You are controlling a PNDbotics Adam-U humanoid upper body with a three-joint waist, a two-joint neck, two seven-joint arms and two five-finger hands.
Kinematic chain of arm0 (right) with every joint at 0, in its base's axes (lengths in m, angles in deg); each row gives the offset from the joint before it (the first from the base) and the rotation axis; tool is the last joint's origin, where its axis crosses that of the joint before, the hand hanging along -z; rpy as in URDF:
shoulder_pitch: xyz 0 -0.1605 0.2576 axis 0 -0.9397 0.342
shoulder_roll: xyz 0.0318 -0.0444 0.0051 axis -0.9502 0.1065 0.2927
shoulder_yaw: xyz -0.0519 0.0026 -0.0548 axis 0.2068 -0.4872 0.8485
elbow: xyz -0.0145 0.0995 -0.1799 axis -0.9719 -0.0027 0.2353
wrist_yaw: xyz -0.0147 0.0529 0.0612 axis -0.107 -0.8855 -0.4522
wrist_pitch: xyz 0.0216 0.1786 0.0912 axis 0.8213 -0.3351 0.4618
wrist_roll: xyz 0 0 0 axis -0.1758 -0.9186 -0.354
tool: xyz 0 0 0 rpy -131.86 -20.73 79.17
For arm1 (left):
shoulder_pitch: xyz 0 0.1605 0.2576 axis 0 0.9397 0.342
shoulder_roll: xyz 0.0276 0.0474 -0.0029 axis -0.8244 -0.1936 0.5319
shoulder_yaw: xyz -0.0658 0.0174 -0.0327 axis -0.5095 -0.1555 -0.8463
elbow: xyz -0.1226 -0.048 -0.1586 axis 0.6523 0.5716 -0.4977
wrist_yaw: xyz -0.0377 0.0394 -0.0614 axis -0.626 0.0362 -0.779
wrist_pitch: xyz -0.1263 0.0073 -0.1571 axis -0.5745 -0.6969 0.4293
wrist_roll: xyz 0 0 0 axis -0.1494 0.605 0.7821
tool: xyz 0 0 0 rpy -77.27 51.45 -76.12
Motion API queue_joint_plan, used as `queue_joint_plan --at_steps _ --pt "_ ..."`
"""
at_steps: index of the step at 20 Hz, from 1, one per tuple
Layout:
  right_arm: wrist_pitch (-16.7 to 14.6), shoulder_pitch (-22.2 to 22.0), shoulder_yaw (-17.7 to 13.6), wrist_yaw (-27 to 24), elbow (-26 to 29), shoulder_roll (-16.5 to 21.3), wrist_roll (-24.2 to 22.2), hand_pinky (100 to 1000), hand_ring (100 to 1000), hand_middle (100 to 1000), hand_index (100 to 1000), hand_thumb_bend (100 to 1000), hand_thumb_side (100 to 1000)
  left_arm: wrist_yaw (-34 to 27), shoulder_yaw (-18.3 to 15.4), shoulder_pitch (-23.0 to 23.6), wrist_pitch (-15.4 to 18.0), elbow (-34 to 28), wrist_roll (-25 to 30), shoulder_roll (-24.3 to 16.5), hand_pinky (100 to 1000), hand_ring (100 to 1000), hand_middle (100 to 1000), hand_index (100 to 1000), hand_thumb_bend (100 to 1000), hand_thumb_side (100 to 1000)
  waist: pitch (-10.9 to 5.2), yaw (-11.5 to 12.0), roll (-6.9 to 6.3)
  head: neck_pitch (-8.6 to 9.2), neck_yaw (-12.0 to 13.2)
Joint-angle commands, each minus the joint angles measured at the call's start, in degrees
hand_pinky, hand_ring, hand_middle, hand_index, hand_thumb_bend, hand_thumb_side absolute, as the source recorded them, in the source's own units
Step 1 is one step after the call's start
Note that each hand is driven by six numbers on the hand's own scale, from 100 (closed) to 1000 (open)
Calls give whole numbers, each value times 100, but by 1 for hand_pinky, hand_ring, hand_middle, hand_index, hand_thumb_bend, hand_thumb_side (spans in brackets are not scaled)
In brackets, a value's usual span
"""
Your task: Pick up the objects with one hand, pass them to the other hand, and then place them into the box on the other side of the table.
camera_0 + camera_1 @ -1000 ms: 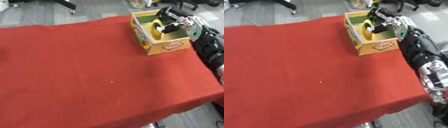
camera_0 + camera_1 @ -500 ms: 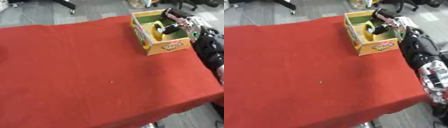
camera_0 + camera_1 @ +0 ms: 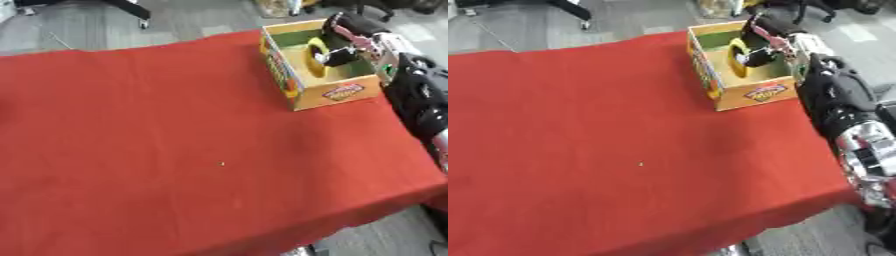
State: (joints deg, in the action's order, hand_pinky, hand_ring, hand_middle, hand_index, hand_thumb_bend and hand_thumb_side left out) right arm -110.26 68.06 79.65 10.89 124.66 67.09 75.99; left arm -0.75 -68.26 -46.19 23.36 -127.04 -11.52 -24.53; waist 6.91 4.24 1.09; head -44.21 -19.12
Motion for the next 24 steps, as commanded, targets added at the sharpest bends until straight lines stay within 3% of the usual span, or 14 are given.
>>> queue_joint_plan --at_steps 1,8,12,15,20,23,24 --pt "-53 105 -43 -237 79 249 -126 854 632 505 269 100 386 20 -83 -46 6 -100 14 -37 857 741 692 789 659 608 -30 -11 66 9 -13" --pt "-17 101 -27 -851 162 270 -437 868 641 512 297 100 440 25 -84 -46 9 -100 11 -39 857 743 694 788 658 608 -22 -21 58 9 -12" --pt "-14 98 -9 -980 236 286 -459 875 716 565 438 100 375 21 -79 -46 9 -100 25 -38 859 745 698 789 653 610 -20 -32 56 9 -29" --pt "-25 97 0 -991 285 303 -418 883 752 608 640 100 331 17 -74 -40 -3 -100 42 -38 861 747 700 790 646 615 -18 -39 56 9 -35" --pt "-33 98 14 -977 321 317 -431 892 783 677 764 100 359 14 -73 -36 -2 -100 82 -40 862 748 702 791 643 617 -18 -42 57 9 -43" --pt "-56 96 33 -977 344 326 -496 899 810 757 985 100 334 14 -74 -28 -3 -100 89 -38 862 749 703 791 641 619 -20 -42 59 9 -54" --pt "-72 94 44 -954 351 332 -537 899 811 760 995 100 339 13 -75 -26 -4 -100 89 -37 862 749 703 791 641 619 -20 -42 59 9 -59"
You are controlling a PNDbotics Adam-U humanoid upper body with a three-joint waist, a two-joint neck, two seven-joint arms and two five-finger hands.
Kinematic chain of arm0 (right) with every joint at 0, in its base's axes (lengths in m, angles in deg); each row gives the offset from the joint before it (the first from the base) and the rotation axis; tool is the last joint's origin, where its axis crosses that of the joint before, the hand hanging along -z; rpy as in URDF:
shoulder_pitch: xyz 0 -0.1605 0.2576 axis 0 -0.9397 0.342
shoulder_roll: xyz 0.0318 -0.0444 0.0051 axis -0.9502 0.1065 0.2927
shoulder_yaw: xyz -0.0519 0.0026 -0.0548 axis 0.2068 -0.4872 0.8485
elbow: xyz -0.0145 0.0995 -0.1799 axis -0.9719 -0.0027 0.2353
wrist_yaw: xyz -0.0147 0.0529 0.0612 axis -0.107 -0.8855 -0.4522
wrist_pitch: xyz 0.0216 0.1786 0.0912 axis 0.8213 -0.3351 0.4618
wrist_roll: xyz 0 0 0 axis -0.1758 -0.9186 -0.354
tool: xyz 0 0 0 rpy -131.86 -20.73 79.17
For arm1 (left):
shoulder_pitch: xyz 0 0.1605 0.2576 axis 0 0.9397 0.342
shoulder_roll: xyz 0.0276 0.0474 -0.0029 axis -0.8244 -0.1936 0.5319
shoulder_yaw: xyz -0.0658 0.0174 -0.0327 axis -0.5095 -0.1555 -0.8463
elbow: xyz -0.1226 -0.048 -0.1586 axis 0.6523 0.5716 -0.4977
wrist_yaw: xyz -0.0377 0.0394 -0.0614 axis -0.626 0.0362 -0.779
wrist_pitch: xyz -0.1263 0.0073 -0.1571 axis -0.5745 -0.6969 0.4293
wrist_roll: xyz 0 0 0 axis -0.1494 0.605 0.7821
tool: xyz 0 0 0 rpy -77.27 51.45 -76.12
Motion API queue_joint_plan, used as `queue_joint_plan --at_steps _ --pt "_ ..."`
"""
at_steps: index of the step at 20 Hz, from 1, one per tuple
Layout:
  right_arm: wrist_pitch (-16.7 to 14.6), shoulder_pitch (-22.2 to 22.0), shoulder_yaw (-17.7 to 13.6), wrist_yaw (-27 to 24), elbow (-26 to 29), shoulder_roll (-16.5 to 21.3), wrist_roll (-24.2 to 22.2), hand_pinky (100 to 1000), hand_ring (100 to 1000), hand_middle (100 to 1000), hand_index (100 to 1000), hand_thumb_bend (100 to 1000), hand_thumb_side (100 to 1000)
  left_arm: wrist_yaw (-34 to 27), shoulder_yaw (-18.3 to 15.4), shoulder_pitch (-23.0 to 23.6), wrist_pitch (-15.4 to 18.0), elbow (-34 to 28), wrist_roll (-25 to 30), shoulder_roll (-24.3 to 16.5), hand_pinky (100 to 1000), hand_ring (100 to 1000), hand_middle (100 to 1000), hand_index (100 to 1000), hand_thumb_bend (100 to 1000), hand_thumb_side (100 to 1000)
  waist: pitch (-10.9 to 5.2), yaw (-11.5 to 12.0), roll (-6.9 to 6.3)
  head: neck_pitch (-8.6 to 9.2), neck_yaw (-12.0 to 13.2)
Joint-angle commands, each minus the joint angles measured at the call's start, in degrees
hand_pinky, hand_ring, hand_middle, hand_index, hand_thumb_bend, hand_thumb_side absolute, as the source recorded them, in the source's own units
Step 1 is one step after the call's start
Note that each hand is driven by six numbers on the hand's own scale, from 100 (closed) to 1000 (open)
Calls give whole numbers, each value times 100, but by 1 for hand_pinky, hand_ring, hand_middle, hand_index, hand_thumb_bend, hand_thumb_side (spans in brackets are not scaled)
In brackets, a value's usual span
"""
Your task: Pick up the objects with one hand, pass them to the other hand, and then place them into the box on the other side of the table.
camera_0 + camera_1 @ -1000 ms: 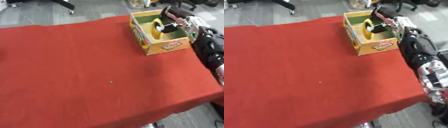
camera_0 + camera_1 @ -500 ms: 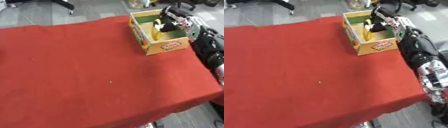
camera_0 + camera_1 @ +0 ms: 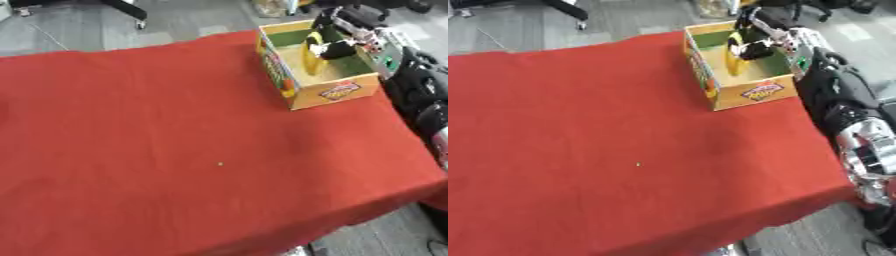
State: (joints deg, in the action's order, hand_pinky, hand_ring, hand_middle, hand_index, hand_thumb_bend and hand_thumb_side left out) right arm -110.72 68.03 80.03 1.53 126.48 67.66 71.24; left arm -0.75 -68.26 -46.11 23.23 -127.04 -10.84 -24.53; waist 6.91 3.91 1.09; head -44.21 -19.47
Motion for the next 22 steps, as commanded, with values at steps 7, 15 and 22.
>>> queue_joint_plan --at_steps 7,15,22 --pt "-199 75 52 754 235 304 -525 915 888 900 1000 100 311 4 -70 -28 8 -100 32 -33 863 751 704 791 640 620 -27 -2 68 9 -45" --pt "-166 102 -10 999 206 258 -500 920 896 910 1000 100 278 -1 -72 -19 10 -100 38 -30 864 751 704 791 638 620 -33 1 75 9 -49" --pt "-169 98 -73 458 133 241 -388 932 881 871 976 100 385 -3 -73 -7 7 -100 43 -29 864 752 704 791 635 621 -34 -1 83 9 -59"
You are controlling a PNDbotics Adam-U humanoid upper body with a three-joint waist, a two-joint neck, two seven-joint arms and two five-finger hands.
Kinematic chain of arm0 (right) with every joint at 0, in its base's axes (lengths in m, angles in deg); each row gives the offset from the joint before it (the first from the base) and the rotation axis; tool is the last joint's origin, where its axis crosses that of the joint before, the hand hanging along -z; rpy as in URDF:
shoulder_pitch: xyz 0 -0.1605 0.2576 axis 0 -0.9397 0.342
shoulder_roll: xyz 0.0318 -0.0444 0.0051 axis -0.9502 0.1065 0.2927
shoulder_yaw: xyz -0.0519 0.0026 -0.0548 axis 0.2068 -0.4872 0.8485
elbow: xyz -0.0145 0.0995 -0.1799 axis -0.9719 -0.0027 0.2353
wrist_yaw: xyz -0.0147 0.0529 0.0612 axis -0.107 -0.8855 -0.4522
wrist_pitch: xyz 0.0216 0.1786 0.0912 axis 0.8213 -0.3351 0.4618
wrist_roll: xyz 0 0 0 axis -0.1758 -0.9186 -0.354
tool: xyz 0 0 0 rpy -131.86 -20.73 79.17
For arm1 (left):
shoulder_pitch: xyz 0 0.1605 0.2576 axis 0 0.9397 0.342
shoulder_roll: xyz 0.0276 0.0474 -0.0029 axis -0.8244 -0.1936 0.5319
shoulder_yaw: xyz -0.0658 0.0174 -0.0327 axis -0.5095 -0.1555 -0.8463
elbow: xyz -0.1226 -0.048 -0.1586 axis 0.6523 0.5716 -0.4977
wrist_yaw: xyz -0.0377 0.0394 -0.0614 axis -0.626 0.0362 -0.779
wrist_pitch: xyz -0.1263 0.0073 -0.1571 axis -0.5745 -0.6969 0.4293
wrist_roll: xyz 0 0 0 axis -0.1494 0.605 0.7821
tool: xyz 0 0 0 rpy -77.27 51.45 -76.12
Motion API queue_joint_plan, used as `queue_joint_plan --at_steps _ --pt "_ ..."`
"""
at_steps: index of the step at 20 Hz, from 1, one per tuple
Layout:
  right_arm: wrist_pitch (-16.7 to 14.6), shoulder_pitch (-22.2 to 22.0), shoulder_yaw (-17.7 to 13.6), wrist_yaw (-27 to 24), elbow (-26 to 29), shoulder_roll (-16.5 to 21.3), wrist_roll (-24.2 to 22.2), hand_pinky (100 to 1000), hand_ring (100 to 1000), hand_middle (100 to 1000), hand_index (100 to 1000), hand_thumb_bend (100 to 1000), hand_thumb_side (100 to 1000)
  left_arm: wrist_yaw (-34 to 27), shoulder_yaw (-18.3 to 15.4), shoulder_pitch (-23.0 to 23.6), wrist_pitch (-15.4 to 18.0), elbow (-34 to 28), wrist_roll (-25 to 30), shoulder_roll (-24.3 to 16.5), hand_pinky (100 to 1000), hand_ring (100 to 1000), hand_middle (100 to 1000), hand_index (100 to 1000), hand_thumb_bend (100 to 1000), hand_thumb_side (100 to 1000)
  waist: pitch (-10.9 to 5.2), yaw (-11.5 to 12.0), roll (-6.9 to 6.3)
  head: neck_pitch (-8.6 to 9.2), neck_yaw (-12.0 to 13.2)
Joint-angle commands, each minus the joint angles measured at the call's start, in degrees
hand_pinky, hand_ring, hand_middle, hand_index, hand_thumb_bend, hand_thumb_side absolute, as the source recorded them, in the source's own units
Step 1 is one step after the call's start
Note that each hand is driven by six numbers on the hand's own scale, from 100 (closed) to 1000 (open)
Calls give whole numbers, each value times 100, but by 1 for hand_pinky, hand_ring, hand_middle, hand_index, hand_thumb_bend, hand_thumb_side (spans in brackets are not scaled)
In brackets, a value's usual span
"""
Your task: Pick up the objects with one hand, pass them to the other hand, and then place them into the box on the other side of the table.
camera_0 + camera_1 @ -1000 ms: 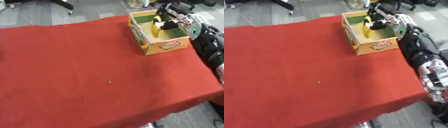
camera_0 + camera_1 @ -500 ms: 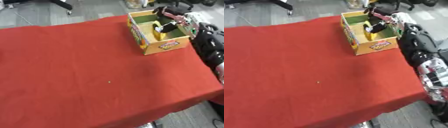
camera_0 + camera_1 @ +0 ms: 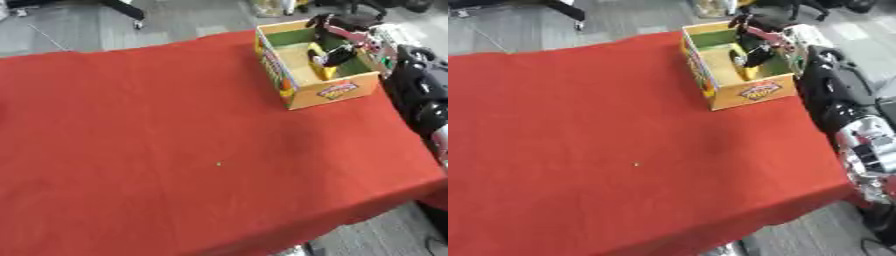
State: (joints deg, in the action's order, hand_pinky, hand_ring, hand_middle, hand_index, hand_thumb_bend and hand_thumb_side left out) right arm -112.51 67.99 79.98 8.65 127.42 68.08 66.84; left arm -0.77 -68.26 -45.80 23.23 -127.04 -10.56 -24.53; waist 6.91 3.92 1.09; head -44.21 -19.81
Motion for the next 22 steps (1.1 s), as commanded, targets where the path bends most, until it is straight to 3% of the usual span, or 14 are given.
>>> queue_joint_plan --at_steps 1,3,4,5,8,14,22 --pt "17 104 -69 -395 31 200 49 934 881 867 929 100 413 -1 -73 -37 6 -100 15 -30 864 752 704 791 634 621 -34 -3 84 9 -27" --pt "62 103 -66 -671 13 202 14 935 879 861 858 100 484 -2 -73 -36 4 -100 15 -27 864 752 704 791 634 621 -35 -3 86 9 -32" --pt "111 103 -66 -798 4 204 -13 935 876 856 837 100 609 -2 -72 -34 2 -100 15 -26 864 752 704 791 634 622 -35 -4 87 9 -33" --pt "180 103 -63 -917 -5 206 -46 936 873 852 818 100 838 -2 -71 -32 0 -100 16 -25 864 752 704 791 633 622 -35 -3 87 9 -35" --pt "425 104 -47 -1199 -18 208 -171 936 869 850 803 100 1000 -1 -72 -29 0 -100 16 -24 864 752 704 790 633 622 -35 0 87 9 -43" --pt "650 98 -19 -1473 50 211 -316 934 865 848 839 100 1000 -2 -69 -27 -4 -100 18 -24 865 753 704 791 628 628 -33 6 89 9 -69" --pt "703 81 -16 -1638 117 210 -346 937 866 845 870 100 1000 -3 -73 -27 -6 -100 14 -21 865 753 704 790 626 629 -33 8 86 9 -84"
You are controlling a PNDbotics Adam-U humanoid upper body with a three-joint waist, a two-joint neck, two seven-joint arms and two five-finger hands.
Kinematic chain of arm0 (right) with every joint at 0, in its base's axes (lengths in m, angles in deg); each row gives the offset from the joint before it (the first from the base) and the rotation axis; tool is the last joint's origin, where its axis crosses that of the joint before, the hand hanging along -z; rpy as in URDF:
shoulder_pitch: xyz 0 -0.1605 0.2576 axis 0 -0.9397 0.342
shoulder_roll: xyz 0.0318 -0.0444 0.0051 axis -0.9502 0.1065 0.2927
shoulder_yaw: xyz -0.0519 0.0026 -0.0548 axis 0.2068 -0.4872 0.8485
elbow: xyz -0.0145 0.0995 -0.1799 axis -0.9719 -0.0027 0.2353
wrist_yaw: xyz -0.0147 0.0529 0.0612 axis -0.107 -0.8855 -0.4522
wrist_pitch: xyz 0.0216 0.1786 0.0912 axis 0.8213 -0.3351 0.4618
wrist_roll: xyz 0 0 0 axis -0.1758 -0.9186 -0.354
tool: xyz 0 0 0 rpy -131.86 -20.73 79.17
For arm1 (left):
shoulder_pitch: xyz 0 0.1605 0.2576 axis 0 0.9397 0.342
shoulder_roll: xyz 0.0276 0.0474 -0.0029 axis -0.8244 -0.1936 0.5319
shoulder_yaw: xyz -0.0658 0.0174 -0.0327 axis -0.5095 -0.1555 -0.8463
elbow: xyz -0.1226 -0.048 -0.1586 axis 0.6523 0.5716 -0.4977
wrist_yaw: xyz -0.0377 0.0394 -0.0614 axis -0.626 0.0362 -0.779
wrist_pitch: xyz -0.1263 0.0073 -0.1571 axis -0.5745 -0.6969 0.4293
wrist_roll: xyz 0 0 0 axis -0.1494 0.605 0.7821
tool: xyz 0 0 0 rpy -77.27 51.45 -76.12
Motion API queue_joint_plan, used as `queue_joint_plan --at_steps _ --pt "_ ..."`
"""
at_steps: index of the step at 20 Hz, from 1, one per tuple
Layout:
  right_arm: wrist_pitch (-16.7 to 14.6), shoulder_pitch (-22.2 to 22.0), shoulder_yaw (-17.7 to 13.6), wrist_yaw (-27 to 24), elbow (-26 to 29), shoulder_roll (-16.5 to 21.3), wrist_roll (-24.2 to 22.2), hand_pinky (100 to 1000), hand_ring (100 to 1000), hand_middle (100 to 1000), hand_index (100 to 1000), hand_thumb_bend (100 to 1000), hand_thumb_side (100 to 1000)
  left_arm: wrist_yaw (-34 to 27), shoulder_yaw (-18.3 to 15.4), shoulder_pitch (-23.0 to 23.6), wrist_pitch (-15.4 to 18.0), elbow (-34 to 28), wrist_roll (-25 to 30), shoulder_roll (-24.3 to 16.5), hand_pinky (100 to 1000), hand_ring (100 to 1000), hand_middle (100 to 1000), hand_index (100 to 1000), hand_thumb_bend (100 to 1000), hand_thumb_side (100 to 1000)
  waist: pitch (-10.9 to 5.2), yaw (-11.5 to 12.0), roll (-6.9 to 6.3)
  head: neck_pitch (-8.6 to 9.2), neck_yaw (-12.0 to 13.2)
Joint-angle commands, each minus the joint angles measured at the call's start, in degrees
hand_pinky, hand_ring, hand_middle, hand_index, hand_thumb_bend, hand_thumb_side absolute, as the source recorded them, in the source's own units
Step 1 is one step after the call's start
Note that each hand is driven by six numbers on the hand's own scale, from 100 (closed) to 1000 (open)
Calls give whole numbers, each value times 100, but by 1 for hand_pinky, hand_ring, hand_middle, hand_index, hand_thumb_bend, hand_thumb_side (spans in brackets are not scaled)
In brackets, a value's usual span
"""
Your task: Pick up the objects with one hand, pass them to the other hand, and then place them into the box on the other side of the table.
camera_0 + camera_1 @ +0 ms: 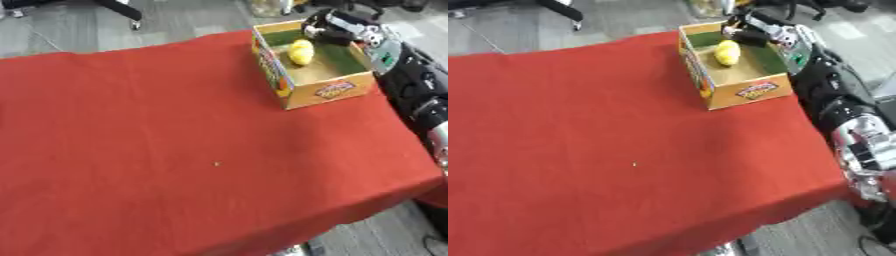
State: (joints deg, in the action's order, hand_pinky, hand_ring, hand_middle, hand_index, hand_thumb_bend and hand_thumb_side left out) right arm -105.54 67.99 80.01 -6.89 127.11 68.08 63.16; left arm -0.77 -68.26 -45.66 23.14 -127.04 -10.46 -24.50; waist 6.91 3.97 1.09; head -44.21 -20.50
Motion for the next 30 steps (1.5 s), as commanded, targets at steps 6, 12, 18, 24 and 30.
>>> queue_joint_plan --at_steps 6,12,18,24,30 --pt "-601 -178 24 -703 1114 185 203 930 875 846 918 100 199 22 -107 -41 1 -100 -37 -42 864 753 704 790 624 629 -25 -11 80 9 104" --pt "-887 -881 114 -1065 3252 -168 293 914 867 831 946 100 219 96 -219 -53 9 -100 -187 -102 863 753 702 789 621 625 -8 -72 62 9 344" --pt "-856 -1665 321 -1256 5248 -1094 76 901 841 799 935 100 265 270 -387 -106 25 -68 -485 -284 859 750 699 787 618 618 -3 -164 1 9 1035" --pt "-882 -2387 743 -1559 6321 -2113 -419 903 834 780 960 100 359 511 -439 -198 123 72 -629 -553 857 751 699 788 617 615 -1 -282 -50 9 1967" --pt "-932 -2696 1000 -1722 6646 -2578 -691 900 822 761 959 100 412 748 -442 -209 198 274 -666 -803 856 751 701 790 614 616 -18 -378 -88 9 2514"
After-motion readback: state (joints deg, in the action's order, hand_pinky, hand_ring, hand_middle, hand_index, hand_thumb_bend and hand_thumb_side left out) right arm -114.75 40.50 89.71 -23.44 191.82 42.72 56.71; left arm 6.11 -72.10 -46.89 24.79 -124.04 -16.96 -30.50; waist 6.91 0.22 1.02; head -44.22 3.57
